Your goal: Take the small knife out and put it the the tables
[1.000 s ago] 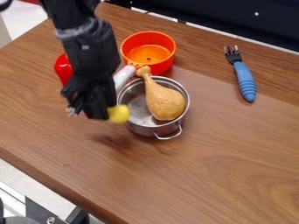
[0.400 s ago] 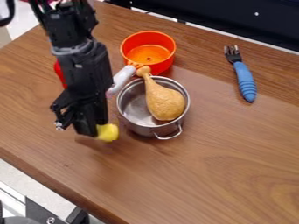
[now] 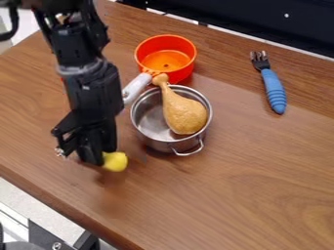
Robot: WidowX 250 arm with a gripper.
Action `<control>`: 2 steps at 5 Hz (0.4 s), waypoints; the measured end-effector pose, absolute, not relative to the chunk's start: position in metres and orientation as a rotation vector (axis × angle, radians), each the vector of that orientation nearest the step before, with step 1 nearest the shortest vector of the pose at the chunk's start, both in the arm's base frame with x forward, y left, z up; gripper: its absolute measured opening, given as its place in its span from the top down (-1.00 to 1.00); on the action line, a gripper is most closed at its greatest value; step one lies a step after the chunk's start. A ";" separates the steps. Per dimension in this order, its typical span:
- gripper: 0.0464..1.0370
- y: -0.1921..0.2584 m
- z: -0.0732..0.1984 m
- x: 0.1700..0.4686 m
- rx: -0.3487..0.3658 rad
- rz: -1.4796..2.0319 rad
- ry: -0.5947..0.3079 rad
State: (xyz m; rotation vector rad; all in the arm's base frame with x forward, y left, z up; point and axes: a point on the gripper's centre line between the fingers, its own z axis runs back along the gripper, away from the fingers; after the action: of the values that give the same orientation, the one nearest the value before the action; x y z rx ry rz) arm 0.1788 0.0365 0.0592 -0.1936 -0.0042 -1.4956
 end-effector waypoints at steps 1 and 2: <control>0.42 0.036 0.056 0.177 -0.193 -1.505 0.000; -0.14 0.034 0.055 0.177 -0.193 -1.524 0.010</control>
State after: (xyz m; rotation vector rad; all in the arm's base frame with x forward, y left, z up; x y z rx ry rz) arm 0.1765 0.0343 0.0549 -0.1926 0.0105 -1.5237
